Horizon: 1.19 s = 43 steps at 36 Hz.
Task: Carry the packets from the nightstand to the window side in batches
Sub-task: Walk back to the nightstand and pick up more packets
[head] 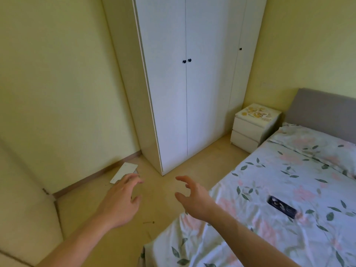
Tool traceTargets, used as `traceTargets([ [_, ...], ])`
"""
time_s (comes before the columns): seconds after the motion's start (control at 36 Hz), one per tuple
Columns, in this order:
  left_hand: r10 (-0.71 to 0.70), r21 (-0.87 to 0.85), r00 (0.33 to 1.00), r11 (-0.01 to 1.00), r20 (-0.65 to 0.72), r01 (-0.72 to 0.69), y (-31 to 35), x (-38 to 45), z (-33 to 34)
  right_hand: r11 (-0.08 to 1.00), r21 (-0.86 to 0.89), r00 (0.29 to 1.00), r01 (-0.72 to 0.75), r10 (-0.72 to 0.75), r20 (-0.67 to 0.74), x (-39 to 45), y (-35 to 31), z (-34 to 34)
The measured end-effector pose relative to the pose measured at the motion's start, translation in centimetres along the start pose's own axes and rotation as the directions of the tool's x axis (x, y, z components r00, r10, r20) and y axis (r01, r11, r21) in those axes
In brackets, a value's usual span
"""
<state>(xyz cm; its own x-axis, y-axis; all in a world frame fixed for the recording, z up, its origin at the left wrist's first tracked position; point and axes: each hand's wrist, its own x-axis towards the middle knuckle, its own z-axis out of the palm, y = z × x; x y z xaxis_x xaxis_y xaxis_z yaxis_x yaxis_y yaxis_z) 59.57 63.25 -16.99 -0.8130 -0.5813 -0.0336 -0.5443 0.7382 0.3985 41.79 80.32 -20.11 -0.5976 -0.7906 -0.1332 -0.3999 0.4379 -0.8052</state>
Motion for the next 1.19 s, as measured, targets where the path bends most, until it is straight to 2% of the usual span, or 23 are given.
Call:
traceTargets([
  [0.31,0.103,-0.016,0.989,0.995,0.102,-0.102,-14.6,15.1,-3.8,0.989,0.066,0.983,-0.133,0.140,-0.117,16.1,-3.8,8.9],
  [0.44,0.175,-0.008,0.972,0.984,0.154,-0.176,-17.6,21.7,-5.1,0.978,0.086,0.962,-0.192,0.205,-0.181,20.3,-4.9,10.1],
  [0.64,0.302,-0.011,0.937,0.952,0.177,-0.305,-16.2,31.0,-5.8,0.954,0.129,0.902,-0.271,0.299,-0.312,25.5,-4.3,6.7],
  [0.83,0.396,-0.004,0.889,0.914,0.228,-0.406,-14.2,41.1,-5.7,0.943,0.189,0.867,-0.275,0.328,-0.375,34.1,-3.7,3.4],
  [1.03,0.442,0.010,0.860,0.888,0.256,-0.460,-11.6,55.2,-4.9,0.924,0.268,0.842,-0.274,0.365,-0.397,45.1,-1.0,-1.3],
  [1.19,0.468,-0.004,0.838,0.874,0.281,-0.486,-7.1,67.4,-4.3,0.908,0.271,0.806,-0.320,0.411,-0.426,53.1,2.0,-8.0],
])
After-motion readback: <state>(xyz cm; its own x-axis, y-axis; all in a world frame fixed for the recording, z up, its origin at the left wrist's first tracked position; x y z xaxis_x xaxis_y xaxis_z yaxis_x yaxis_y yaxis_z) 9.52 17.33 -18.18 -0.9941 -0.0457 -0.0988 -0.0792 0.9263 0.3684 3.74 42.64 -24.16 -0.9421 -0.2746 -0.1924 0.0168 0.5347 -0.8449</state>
